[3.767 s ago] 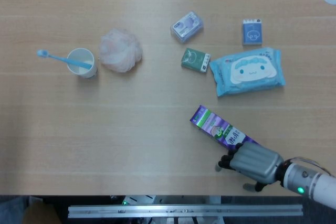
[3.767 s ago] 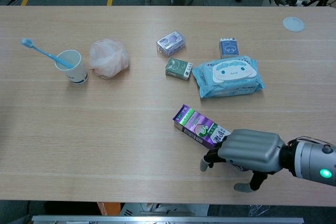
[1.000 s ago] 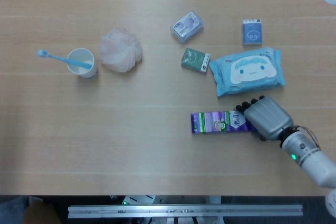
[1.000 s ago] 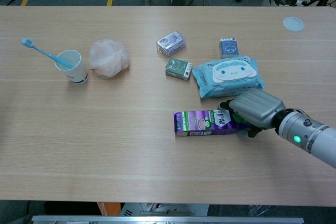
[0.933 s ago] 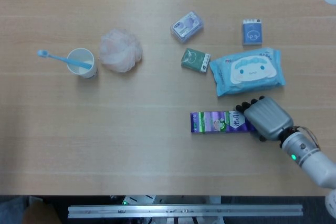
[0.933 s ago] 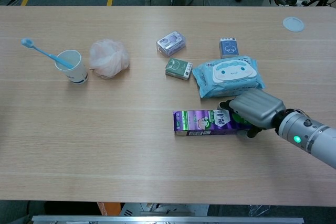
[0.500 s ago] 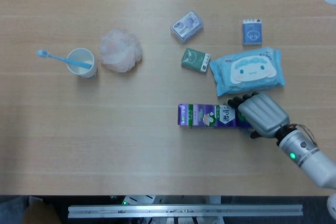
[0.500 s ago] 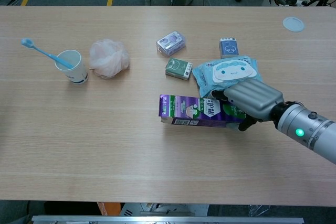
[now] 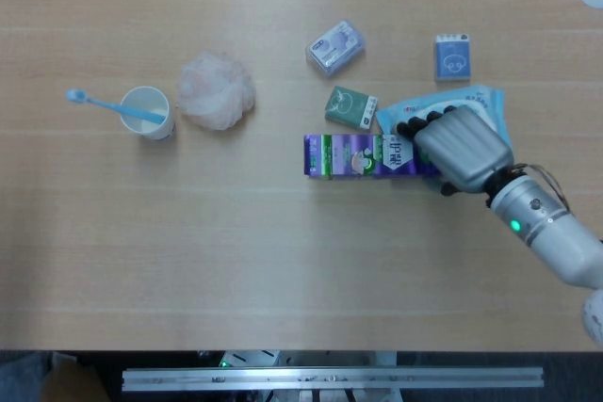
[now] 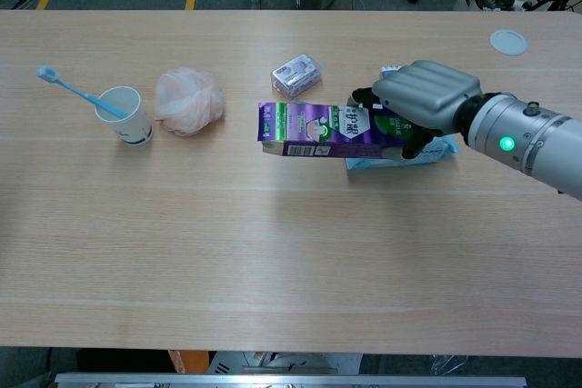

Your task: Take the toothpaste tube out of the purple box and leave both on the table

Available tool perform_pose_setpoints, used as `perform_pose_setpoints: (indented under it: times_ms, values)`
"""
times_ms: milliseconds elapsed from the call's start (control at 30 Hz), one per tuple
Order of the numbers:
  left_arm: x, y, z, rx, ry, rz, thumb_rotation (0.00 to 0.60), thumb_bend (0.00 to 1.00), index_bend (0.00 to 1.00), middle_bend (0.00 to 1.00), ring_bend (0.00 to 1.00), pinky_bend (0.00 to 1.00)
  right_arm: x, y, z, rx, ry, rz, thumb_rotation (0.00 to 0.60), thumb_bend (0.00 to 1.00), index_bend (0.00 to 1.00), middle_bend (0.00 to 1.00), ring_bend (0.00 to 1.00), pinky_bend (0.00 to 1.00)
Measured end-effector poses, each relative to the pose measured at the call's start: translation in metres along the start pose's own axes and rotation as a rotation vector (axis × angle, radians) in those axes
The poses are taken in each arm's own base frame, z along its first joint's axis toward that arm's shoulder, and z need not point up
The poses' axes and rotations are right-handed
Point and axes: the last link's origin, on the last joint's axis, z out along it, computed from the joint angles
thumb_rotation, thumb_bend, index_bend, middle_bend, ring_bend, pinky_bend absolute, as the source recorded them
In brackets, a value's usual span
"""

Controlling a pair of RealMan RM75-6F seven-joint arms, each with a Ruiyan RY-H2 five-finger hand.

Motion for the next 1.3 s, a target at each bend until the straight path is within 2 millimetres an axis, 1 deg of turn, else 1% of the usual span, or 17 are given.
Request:
perform_pose_setpoints:
  times_ms: [167, 333, 500, 600, 733, 900, 1100, 1300]
  values:
    - [0.001, 0.0, -0.001, 0.0, 0.002, -0.001, 0.6, 0.27, 0.11, 0.08, 0.08, 0.11, 0.015, -0.001, 0.015, -0.025, -0.017, -0.103, 0.6, 0.34, 0.58, 0.52, 0.55, 0.72]
    - [0.001, -0.001, -0.001, 0.002, 0.0, -0.001, 0.6, 0.27, 0.11, 0.08, 0.08, 0.11, 0.027, -0.006, 0.033, -0.052, -0.045, -0.202, 0.6, 0.34, 0.58, 0.52, 0.54, 0.72]
    - [0.002, -0.001, -0.001, 0.001, 0.004, -0.002, 0.6, 0.27, 0.11, 0.08, 0.08, 0.11, 0.033, -0.01, 0.047, -0.077, -0.083, -0.274, 0.6, 0.34, 0.58, 0.52, 0.52, 0.68]
    - [0.002, -0.002, -0.001, 0.004, 0.007, -0.003, 0.6, 0.27, 0.11, 0.08, 0.08, 0.11, 0.035, -0.011, 0.053, -0.093, -0.107, -0.308, 0.6, 0.34, 0.58, 0.51, 0.52, 0.68]
    - [0.002, -0.003, -0.002, 0.006, 0.006, -0.001, 0.6, 0.27, 0.11, 0.08, 0.08, 0.11, 0.033, -0.009, 0.055, -0.114, -0.136, -0.334, 0.6, 0.34, 0.58, 0.51, 0.51, 0.66]
    - [0.002, -0.002, -0.001, 0.006, 0.007, 0.0, 0.6, 0.27, 0.11, 0.08, 0.08, 0.11, 0.034, -0.005, 0.054, -0.132, -0.171, -0.375, 0.6, 0.34, 0.58, 0.49, 0.48, 0.59]
    - [0.001, -0.002, 0.0, 0.004, 0.004, 0.0, 0.6, 0.27, 0.11, 0.08, 0.08, 0.11, 0.038, -0.002, 0.051, -0.159, -0.189, -0.41, 0.6, 0.33, 0.58, 0.47, 0.47, 0.56]
    - [0.0, -0.002, 0.0, 0.006, 0.001, -0.001, 0.6, 0.27, 0.11, 0.08, 0.08, 0.11, 0.043, -0.003, 0.049, -0.163, -0.188, -0.422, 0.6, 0.33, 0.58, 0.46, 0.44, 0.53]
